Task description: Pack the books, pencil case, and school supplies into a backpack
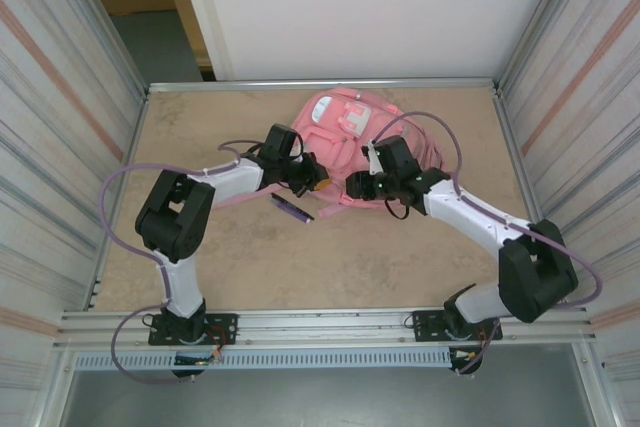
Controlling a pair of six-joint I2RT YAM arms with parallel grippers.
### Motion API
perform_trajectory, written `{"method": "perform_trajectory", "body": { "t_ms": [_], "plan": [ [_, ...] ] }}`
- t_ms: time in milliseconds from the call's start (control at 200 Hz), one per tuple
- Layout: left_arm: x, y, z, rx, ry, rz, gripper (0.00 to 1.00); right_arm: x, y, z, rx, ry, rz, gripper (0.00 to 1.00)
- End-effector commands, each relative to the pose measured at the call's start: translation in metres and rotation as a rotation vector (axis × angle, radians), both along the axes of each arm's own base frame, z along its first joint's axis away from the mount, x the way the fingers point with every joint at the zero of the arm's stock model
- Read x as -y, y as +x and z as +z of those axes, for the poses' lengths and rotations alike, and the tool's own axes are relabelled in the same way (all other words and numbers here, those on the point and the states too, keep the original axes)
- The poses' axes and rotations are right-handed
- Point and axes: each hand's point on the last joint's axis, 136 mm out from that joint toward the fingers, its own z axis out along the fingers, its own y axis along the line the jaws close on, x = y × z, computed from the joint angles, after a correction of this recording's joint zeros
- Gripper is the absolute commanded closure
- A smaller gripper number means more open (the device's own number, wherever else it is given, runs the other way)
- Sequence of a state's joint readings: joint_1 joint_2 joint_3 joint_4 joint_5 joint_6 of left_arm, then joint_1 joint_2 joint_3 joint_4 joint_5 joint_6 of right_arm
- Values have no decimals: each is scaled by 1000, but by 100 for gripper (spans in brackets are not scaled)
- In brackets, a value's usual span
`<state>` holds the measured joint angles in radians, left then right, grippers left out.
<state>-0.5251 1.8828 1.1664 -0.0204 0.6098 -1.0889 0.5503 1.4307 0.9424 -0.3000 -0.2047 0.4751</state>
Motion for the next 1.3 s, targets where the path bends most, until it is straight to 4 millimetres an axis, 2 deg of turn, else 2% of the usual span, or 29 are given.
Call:
{"method": "perform_trajectory", "body": {
  "t_ms": [0, 165, 281, 401, 531, 636, 977, 1183, 1298],
  "plan": [
    [4, -10, 18, 20, -37, -33, 100, -6, -22, -23, -318, 80, -123, 58],
    [3, -11, 16, 14, -29, -37, 100, -17, -11, -37, -400, 156, -157, 56],
    [2, -15, 11, 4, -26, -37, 100, -17, -1, -42, -408, 193, -192, 54],
    [3, -16, 9, -4, -30, -35, 100, -7, 12, -46, -345, 161, -243, 55],
    [3, -17, 10, -3, -30, -39, 100, -17, 22, -41, -307, 219, -229, 59],
    [4, -16, 12, -4, -36, -43, 100, -25, 21, -45, -323, 231, -214, 59],
    [4, -19, 11, -3, -39, -51, 100, -20, 18, -71, -312, 180, -249, 58],
    [3, -19, 15, 1, -44, -55, 100, -26, 13, -79, -308, 156, -230, 66],
    [2, -19, 13, 2, -29, -56, 100, -30, 14, -77, -297, 165, -208, 72]
  ]
}}
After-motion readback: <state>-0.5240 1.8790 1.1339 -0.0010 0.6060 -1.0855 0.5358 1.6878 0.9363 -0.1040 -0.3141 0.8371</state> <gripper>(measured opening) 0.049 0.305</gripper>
